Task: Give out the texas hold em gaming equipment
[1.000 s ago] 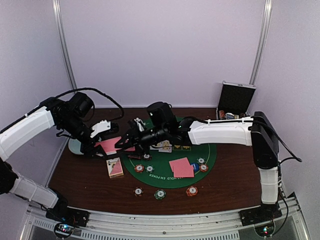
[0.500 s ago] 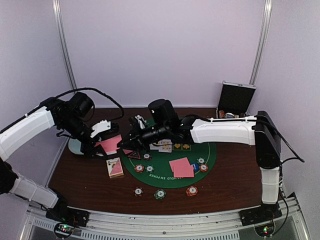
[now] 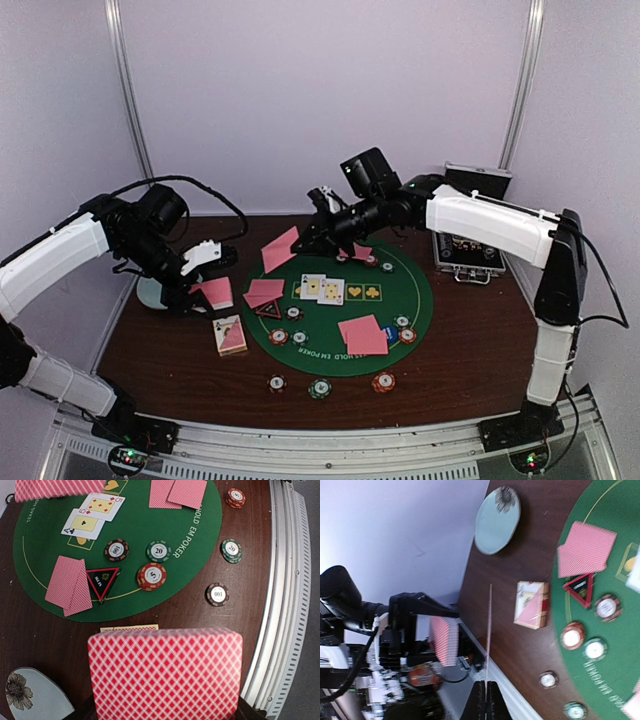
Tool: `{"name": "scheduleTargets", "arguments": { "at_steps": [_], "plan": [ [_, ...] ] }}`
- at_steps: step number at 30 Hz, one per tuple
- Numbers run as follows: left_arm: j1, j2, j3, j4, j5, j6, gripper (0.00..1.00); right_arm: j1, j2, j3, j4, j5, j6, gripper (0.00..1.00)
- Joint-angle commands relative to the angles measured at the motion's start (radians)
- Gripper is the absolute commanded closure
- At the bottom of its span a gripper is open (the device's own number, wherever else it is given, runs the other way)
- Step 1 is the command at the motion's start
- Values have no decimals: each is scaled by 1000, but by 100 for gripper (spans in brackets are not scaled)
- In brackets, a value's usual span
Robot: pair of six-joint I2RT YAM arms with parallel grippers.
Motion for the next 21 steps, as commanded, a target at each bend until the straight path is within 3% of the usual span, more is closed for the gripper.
{"name": "scheduleTargets", "arguments": {
  "at_steps": [1, 4, 7, 12, 17, 21],
  "plan": [
    [4, -8, 11, 12, 2, 7, 100, -49, -39, 173, -475, 275, -432, 100],
    [4, -11, 12, 12, 9, 7, 100, -48, -15, 232, -606, 507, -613, 100],
    [4, -12, 11, 12, 8, 6, 100, -42, -23, 180, -582, 706, -789, 100],
    [4, -17, 3, 12, -2, 9, 100, -11, -23, 94, -468, 1035, -1085, 100],
    [4, -17, 4, 12, 2, 10, 100, 2, 28, 22, -303, 1268, -1378, 100],
    [4, -15, 2, 13, 3, 10, 100, 3, 65, -31, -133, 1319, -1503, 100]
  ]
}}
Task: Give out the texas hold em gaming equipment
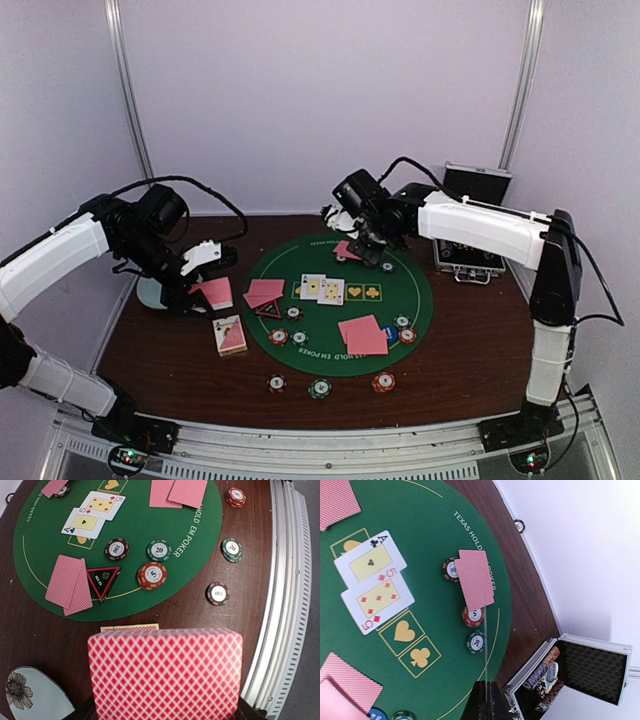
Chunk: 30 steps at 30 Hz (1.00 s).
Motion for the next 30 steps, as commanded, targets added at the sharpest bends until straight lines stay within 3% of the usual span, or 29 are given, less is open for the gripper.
{"name": "scheduleTargets", "arguments": {
  "at_steps": [1, 5, 13, 30],
  "plan": [
    [4, -14, 2, 14, 8, 11, 100, 4, 41, -90, 263, 163, -261, 100],
    [4, -16, 0, 14, 3, 12, 100, 6, 40, -193, 432, 100, -374, 100],
    [4, -11, 11, 13, 18, 7, 100, 19, 80, -286, 560, 27, -518, 100],
    [4, -15, 27, 7, 35, -6, 100, 31, 170, -369, 607, 63, -615, 100]
  ]
}}
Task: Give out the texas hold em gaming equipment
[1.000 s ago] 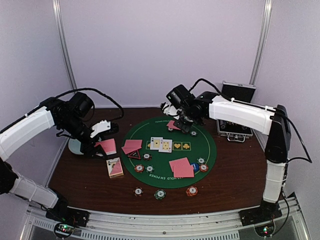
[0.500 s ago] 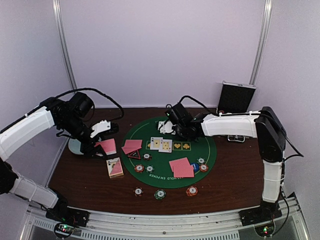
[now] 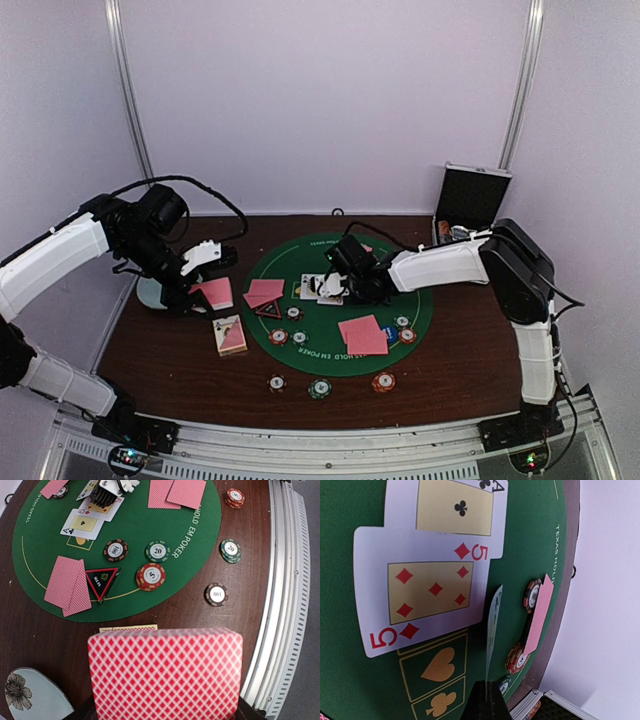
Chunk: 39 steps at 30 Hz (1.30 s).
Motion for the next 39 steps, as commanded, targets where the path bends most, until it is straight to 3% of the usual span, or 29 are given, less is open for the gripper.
{"name": "scheduleTargets", "arguments": {
  "at_steps": [1, 7, 11, 14, 23, 24, 25, 26, 32, 35, 37, 39],
  "plan": [
    [4, -13, 26, 8, 26, -5, 100, 13, 1, -39, 33, 33, -19, 100],
    [4, -18, 24, 6, 23, -4, 100, 35, -18, -96, 21, 18, 9, 99],
    [4, -16, 28, 7, 23, -5, 100, 39, -39, -86, -55, -27, 55, 82],
    [4, -17, 29, 7, 24, -5, 100, 40, -54, -78, -75, -19, 62, 75],
    [4, -20, 33, 2, 34, -8, 100, 33, -169, 54, -107, 10, 195, 34],
    [4, -21, 34, 1, 34, -6, 100, 30, -184, 77, -113, 12, 222, 28],
    [4, -23, 34, 0, 32, -6, 100, 30, -196, 97, -119, 11, 248, 8],
    [4, -23, 33, -2, 31, -5, 100, 29, -210, 115, -126, 9, 278, 1],
    [4, -36, 27, -1, 30, 1, 100, 29, -288, 185, -202, -54, 439, 0],
    [4, -36, 27, -1, 30, 1, 100, 23, -331, 245, -270, -59, 707, 0],
    [4, -38, 27, -1, 30, 4, 100, -12, -356, 305, -361, -201, 897, 1],
    [4, -39, 28, -1, 32, 4, 100, -77, -385, 308, -375, -437, 1087, 0]
  ]
}}
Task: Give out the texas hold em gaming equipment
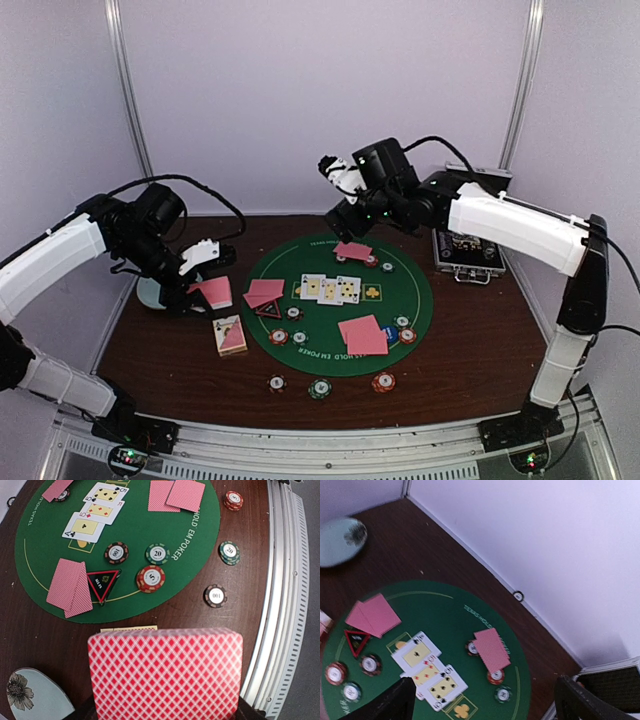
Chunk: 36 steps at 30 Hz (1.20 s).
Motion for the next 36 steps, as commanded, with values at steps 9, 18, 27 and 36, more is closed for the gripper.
{"name": "scheduleTargets", "arguments": {
  "at_steps": [9, 18, 27, 36],
  "plan": [
    [4, -22, 31, -1, 29, 3, 100, -134, -44, -47, 88, -851, 872, 0],
    [4, 4, 35, 0, 22, -6, 100, -37, 7, -123, 250, -912, 1147, 1],
    [4, 25, 35, 7, 24, -16, 100, 68, 107, -110, 339, -965, 1290, 4],
    [4, 37, 35, 25, 20, -18, 100, 121, 168, -77, 342, -986, 1329, 6]
  ]
}}
